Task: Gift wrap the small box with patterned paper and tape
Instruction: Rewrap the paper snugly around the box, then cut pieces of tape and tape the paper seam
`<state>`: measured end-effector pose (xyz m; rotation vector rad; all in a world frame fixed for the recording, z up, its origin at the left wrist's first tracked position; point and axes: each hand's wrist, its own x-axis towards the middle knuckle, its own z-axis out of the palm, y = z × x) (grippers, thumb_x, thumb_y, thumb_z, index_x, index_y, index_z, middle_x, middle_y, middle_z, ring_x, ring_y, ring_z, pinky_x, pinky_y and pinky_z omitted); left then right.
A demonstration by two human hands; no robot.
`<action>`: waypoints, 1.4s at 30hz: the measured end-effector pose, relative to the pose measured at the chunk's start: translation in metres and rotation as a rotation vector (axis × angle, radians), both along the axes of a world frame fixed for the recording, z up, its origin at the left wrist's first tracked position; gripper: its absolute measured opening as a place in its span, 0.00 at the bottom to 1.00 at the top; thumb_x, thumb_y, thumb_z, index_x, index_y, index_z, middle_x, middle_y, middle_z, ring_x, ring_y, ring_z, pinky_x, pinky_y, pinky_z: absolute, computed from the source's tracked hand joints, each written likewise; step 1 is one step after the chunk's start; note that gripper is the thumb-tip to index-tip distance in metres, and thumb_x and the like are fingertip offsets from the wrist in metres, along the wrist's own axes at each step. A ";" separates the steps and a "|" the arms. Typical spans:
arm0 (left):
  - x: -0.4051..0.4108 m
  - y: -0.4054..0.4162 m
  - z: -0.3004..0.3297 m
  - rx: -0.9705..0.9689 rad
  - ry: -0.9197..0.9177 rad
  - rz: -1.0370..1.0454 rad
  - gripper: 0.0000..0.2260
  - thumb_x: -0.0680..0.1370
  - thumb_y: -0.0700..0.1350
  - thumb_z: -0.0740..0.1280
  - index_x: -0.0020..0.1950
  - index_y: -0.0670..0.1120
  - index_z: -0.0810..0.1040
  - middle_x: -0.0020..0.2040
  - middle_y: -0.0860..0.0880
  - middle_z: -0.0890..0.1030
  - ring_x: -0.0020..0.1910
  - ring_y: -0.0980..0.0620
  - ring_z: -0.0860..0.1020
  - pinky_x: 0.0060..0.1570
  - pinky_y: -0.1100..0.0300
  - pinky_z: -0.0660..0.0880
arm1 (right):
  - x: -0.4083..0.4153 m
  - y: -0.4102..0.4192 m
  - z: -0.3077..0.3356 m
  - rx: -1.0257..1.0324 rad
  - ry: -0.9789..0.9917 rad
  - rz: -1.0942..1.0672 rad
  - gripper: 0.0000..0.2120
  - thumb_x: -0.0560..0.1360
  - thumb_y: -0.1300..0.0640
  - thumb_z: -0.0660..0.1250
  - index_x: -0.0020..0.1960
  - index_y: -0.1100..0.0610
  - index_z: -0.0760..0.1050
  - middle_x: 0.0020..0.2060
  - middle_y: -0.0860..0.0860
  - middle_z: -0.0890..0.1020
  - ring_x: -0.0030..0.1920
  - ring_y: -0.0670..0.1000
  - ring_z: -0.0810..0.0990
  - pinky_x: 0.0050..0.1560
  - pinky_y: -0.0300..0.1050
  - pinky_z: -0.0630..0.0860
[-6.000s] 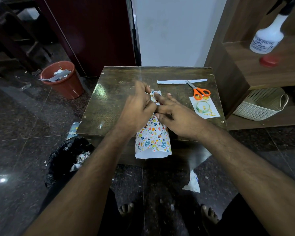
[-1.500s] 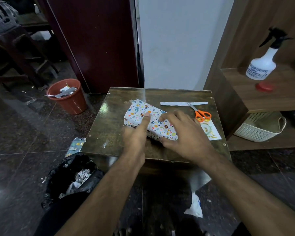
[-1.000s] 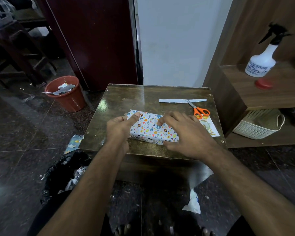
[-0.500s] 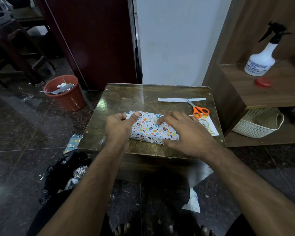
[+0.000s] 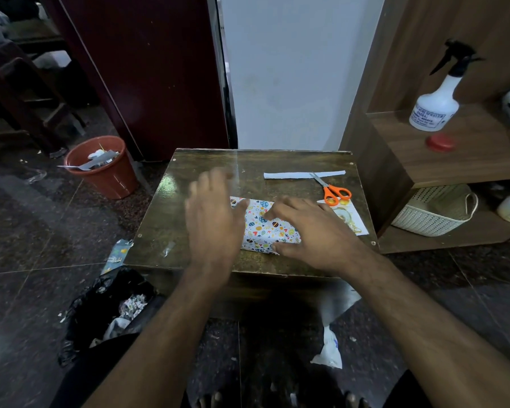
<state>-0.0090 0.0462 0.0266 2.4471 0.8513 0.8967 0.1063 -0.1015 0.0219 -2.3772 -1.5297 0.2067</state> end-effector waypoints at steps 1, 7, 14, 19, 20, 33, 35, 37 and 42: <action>0.003 -0.006 0.000 -0.061 -0.017 -0.158 0.16 0.79 0.43 0.72 0.65 0.49 0.74 0.54 0.52 0.81 0.56 0.49 0.79 0.57 0.46 0.76 | 0.000 0.001 -0.001 0.005 0.008 -0.001 0.24 0.76 0.44 0.71 0.70 0.40 0.68 0.71 0.40 0.70 0.71 0.49 0.68 0.69 0.50 0.61; 0.024 -0.032 -0.005 -0.420 -0.117 -0.285 0.07 0.86 0.46 0.59 0.63 0.48 0.73 0.44 0.53 0.83 0.45 0.54 0.82 0.48 0.53 0.79 | 0.003 0.002 -0.007 0.026 0.065 -0.021 0.35 0.75 0.44 0.73 0.78 0.44 0.63 0.74 0.43 0.69 0.71 0.50 0.68 0.69 0.50 0.64; 0.043 -0.031 -0.006 -0.598 -0.103 -0.145 0.13 0.86 0.56 0.60 0.48 0.50 0.75 0.39 0.54 0.80 0.40 0.57 0.79 0.41 0.61 0.73 | 0.014 -0.005 -0.010 0.145 0.290 0.054 0.19 0.78 0.36 0.67 0.67 0.38 0.75 0.72 0.40 0.71 0.73 0.45 0.68 0.74 0.55 0.61; 0.048 -0.025 -0.012 -0.637 -0.074 -0.149 0.04 0.81 0.47 0.71 0.49 0.48 0.79 0.38 0.52 0.81 0.37 0.55 0.78 0.41 0.54 0.78 | 0.046 -0.012 -0.007 0.508 0.372 -0.250 0.11 0.81 0.47 0.63 0.54 0.47 0.84 0.56 0.45 0.82 0.61 0.44 0.79 0.64 0.54 0.75; 0.048 -0.025 -0.013 -0.640 -0.064 -0.157 0.04 0.79 0.46 0.73 0.49 0.49 0.79 0.37 0.53 0.79 0.35 0.56 0.77 0.39 0.56 0.77 | 0.052 -0.015 -0.007 0.541 0.329 -0.336 0.09 0.81 0.52 0.65 0.55 0.49 0.84 0.53 0.45 0.83 0.56 0.45 0.80 0.61 0.53 0.77; 0.041 -0.029 -0.011 -0.517 0.007 -0.232 0.12 0.71 0.48 0.81 0.47 0.51 0.80 0.40 0.54 0.76 0.38 0.57 0.72 0.44 0.51 0.77 | 0.056 -0.033 -0.009 -0.109 0.096 -0.584 0.31 0.71 0.42 0.78 0.70 0.51 0.74 0.65 0.54 0.74 0.64 0.58 0.73 0.61 0.54 0.75; 0.040 -0.030 -0.010 -0.516 0.005 -0.230 0.12 0.71 0.48 0.81 0.47 0.51 0.81 0.40 0.54 0.76 0.38 0.57 0.73 0.44 0.49 0.77 | 0.056 -0.033 -0.010 -0.169 0.117 -0.566 0.33 0.70 0.45 0.79 0.72 0.50 0.72 0.66 0.54 0.73 0.65 0.58 0.73 0.61 0.54 0.75; 0.040 -0.030 -0.009 -0.516 0.004 -0.228 0.11 0.71 0.48 0.81 0.48 0.50 0.81 0.40 0.54 0.76 0.39 0.57 0.73 0.44 0.50 0.77 | 0.056 -0.033 -0.011 -0.166 0.119 -0.561 0.32 0.72 0.48 0.79 0.72 0.49 0.72 0.66 0.53 0.73 0.64 0.57 0.75 0.60 0.54 0.77; 0.040 -0.030 -0.009 -0.505 0.021 -0.230 0.08 0.73 0.47 0.79 0.47 0.50 0.81 0.40 0.54 0.76 0.37 0.58 0.72 0.41 0.56 0.75 | 0.054 -0.033 -0.011 -0.006 0.130 -0.577 0.25 0.74 0.48 0.77 0.68 0.50 0.75 0.60 0.52 0.77 0.58 0.54 0.79 0.54 0.52 0.78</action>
